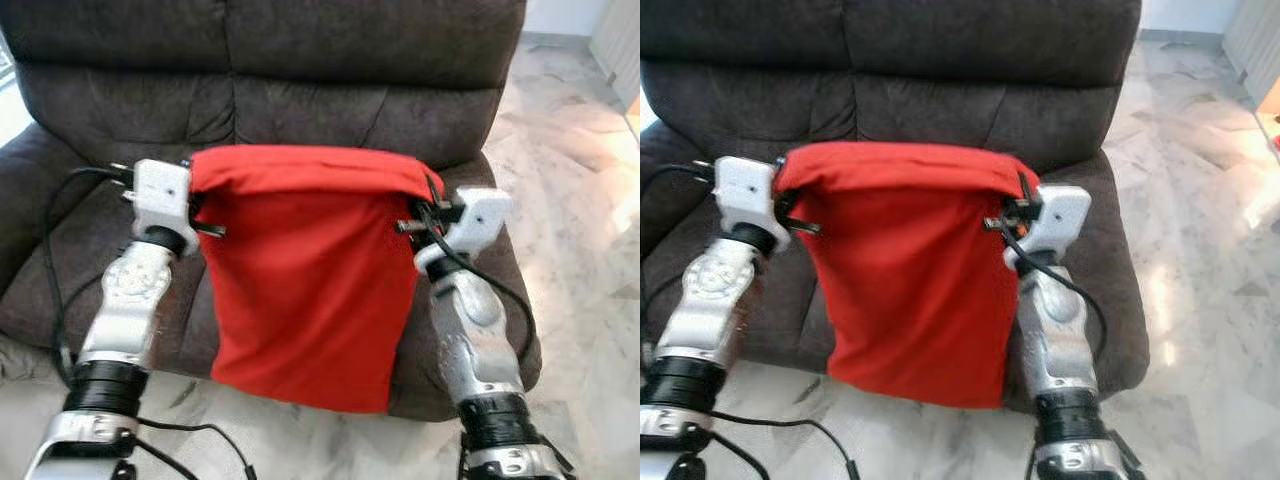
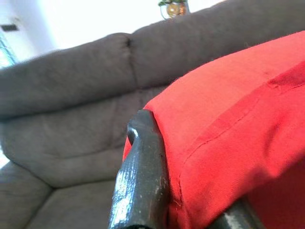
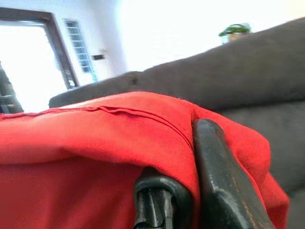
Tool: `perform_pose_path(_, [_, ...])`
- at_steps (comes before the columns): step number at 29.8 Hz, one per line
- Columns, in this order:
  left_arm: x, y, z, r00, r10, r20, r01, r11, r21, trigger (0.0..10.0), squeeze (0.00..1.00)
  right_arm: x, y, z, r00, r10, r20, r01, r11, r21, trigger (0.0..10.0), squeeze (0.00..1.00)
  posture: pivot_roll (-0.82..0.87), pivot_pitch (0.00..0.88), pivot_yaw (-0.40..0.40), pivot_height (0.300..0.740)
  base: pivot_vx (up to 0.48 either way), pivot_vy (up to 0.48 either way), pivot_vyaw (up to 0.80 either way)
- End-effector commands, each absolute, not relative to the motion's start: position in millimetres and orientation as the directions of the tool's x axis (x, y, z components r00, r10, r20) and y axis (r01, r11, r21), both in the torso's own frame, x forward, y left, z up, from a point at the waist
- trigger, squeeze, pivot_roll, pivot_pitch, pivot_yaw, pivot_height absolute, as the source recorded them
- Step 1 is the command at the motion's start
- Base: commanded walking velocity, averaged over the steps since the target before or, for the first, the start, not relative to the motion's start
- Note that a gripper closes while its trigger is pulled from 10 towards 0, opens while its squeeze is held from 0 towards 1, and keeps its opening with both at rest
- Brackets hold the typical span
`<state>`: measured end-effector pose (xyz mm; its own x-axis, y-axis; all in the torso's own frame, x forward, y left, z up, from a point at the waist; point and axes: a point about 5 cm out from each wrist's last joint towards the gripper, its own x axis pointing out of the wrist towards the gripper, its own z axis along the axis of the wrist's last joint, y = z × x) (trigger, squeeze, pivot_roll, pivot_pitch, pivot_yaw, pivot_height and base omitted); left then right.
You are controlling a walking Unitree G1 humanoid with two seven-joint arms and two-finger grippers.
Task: Move the pillow to the sofa from floor
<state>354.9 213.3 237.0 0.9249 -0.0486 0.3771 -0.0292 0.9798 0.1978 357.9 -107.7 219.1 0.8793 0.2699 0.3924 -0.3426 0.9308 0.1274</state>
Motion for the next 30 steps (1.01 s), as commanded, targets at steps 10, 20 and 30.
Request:
perform_pose_path(10, [345.6, 224.7, 262.7, 0.884, 0.005, 0.467, -0.086, 0.984, 0.154, 10.0, 0.00, 354.5, -136.1, 274.8, 0.797, 0.148, 0.586, -0.269, 0.955, 0.124, 10.0, 0.00, 0.07, 0.123, 0.075, 0.740, 0.332, 0.000, 0.00])
perform_pose_path(20, [342.4, 223.5, 251.9, 0.900, 0.005, 0.436, -0.080, 0.985, 0.154, 10.0, 0.00, 353.8, -131.9, 263.9, 0.808, 0.176, 0.562, -0.290, 0.950, 0.120, 10.0, 0.00, 0.08, 0.139, 0.074, 0.740, 0.351, 0.000, 0.00])
perform_pose_path(30, [345.3, 219.0, 241.6, 0.924, -0.018, 0.381, -0.046, 0.986, 0.158, 10.0, 0.00, 359.3, -136.4, 255.5, 0.834, 0.173, 0.524, -0.269, 0.956, 0.113, 10.0, 0.00, 0.07, 0.143, 0.073, 0.740, 0.332, 0.000, 0.00])
